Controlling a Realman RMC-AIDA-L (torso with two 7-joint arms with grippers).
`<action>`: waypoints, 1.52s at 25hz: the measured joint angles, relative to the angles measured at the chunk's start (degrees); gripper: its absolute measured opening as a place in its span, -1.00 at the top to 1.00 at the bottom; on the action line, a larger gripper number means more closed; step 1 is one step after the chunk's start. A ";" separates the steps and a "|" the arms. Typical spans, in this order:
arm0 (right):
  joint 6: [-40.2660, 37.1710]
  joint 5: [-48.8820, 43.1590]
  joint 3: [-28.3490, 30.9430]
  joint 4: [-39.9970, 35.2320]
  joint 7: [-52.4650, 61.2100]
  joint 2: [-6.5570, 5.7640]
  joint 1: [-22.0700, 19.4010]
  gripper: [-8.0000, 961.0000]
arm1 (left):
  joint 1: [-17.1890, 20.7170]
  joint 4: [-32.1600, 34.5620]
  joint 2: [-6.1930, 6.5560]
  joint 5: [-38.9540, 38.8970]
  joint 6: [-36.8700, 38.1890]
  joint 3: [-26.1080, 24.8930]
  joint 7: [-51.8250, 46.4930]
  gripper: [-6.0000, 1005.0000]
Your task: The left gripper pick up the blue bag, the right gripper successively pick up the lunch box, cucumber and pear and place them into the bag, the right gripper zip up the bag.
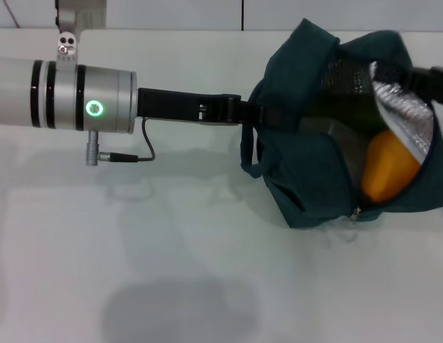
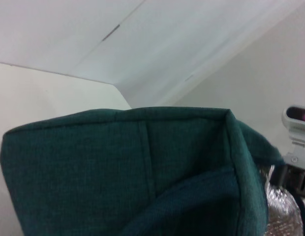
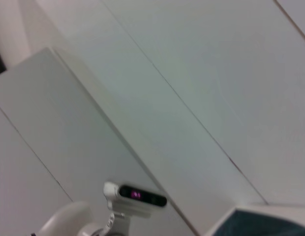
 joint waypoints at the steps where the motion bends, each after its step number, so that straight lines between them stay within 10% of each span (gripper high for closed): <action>1: 0.49 -0.44 -0.22 0.42 0.01 0.10 0.22 0.94 | 0.10 -0.12 0.00 0.00 -0.43 -0.01 0.23 0.88; 16: 8.41 6.73 3.66 -0.34 -6.66 5.20 -0.67 0.93 | 0.44 -0.42 0.00 0.05 -5.44 0.08 3.15 0.88; 23: 10.28 8.95 3.23 -0.26 -7.77 5.23 -1.12 0.92 | 0.10 -0.30 0.23 0.05 -5.78 0.23 3.61 0.87; 38: 6.16 12.64 4.09 -1.51 -6.05 3.83 -5.50 0.05 | -0.67 -0.25 0.75 0.33 -6.63 0.30 3.70 0.87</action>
